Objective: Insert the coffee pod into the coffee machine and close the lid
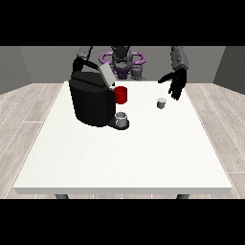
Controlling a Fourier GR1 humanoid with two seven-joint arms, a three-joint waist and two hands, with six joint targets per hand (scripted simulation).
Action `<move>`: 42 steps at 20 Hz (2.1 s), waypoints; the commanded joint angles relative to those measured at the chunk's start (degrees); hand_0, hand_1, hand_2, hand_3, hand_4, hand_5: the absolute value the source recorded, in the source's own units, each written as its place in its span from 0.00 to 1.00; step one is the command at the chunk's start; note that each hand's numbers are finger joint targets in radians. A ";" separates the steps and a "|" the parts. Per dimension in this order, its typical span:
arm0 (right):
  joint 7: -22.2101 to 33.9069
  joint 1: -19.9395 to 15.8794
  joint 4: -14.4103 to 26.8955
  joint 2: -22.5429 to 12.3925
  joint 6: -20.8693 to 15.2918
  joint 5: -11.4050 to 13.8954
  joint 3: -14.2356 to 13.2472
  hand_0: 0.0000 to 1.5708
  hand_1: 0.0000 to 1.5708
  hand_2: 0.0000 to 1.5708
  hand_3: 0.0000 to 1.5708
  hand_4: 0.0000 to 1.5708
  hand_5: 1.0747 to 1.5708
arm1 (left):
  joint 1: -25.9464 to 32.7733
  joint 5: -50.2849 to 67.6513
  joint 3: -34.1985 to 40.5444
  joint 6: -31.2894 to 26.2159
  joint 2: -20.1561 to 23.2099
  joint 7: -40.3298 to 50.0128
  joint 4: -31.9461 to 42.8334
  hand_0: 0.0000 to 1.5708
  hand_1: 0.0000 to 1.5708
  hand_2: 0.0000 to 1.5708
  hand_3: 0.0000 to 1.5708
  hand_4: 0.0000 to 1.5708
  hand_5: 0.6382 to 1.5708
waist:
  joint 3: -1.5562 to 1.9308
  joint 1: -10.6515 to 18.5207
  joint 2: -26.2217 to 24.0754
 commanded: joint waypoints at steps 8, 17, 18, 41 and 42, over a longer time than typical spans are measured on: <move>0.53 -3.20 5.75 0.85 -2.76 -1.69 0.00 0.00 0.00 0.00 0.00 0.00 1.00 | -6.50 -11.43 -3.45 6.11 -1.44 -5.94 12.49 0.00 0.00 0.27 0.00 0.00 1.00 | 0.04 1.83 3.46; 0.06 -9.51 12.72 -0.09 -0.91 -1.49 -3.61 0.00 0.00 0.00 0.00 0.00 1.00 | -12.95 -20.51 -7.06 13.66 -4.57 -5.92 15.43 0.68 0.68 0.72 0.59 0.30 1.00 | 0.05 3.02 3.84; 5.72 -8.73 6.74 -1.83 1.54 -2.13 -2.74 0.00 0.00 0.00 0.00 0.00 1.00 | -11.42 -21.36 -5.71 16.56 -3.16 -10.19 20.47 0.66 0.66 0.70 0.58 0.29 1.00 | 0.00 0.33 4.05; -1.28 -8.29 22.51 -1.72 -3.06 -1.07 -6.48 0.00 0.00 0.00 0.00 0.00 1.00 | -19.14 -27.52 -7.45 7.88 -7.84 -12.21 26.14 0.90 0.90 0.89 0.85 0.31 1.00 | 0.05 4.76 -2.74; 1.38 -8.14 21.03 -1.02 -3.86 1.25 -4.01 0.00 0.00 0.00 0.00 0.00 1.00 | -19.02 -28.22 -7.42 9.47 -8.86 -12.13 27.57 0.91 0.91 0.91 0.86 0.31 1.00 | 0.02 3.53 -2.78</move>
